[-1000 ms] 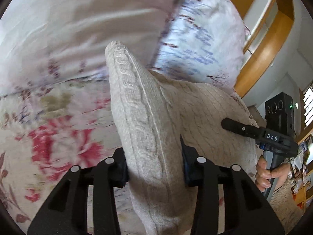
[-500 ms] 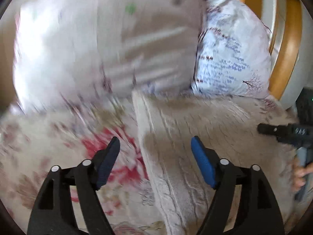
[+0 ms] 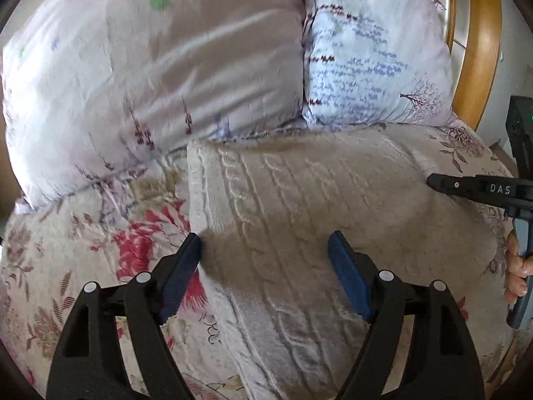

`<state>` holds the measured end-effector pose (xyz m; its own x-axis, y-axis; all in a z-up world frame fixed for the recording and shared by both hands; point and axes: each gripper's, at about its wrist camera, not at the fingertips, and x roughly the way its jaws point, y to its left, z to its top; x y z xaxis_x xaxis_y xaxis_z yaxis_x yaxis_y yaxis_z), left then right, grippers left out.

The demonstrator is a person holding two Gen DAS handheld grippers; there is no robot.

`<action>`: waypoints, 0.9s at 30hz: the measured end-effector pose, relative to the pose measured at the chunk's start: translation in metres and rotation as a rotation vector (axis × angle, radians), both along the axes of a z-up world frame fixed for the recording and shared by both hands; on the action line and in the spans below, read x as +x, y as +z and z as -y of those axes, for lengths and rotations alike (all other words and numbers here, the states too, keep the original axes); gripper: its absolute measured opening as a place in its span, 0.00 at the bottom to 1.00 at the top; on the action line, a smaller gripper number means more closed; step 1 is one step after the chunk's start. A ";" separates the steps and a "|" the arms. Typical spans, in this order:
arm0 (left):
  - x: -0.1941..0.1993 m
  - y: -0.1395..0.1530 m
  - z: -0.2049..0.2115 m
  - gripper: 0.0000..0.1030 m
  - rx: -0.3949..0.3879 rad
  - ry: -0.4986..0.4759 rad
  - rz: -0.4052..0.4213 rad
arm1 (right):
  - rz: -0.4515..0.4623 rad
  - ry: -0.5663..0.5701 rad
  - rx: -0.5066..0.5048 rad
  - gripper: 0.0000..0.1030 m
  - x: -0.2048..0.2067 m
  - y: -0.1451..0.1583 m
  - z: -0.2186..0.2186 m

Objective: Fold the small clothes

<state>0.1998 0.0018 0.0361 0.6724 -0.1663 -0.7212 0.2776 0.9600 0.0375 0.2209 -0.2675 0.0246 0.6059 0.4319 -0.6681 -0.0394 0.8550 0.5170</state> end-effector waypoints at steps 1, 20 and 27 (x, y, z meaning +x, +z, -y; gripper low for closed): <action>0.004 -0.001 -0.002 0.76 -0.011 0.002 -0.017 | -0.007 -0.004 -0.012 0.11 0.003 -0.002 -0.001; -0.041 -0.007 -0.055 0.74 -0.157 0.054 -0.043 | 0.153 0.184 -0.345 0.29 -0.077 0.015 -0.050; -0.063 -0.010 -0.053 0.75 -0.201 0.068 -0.015 | 0.244 0.089 -0.337 0.81 -0.104 0.035 -0.042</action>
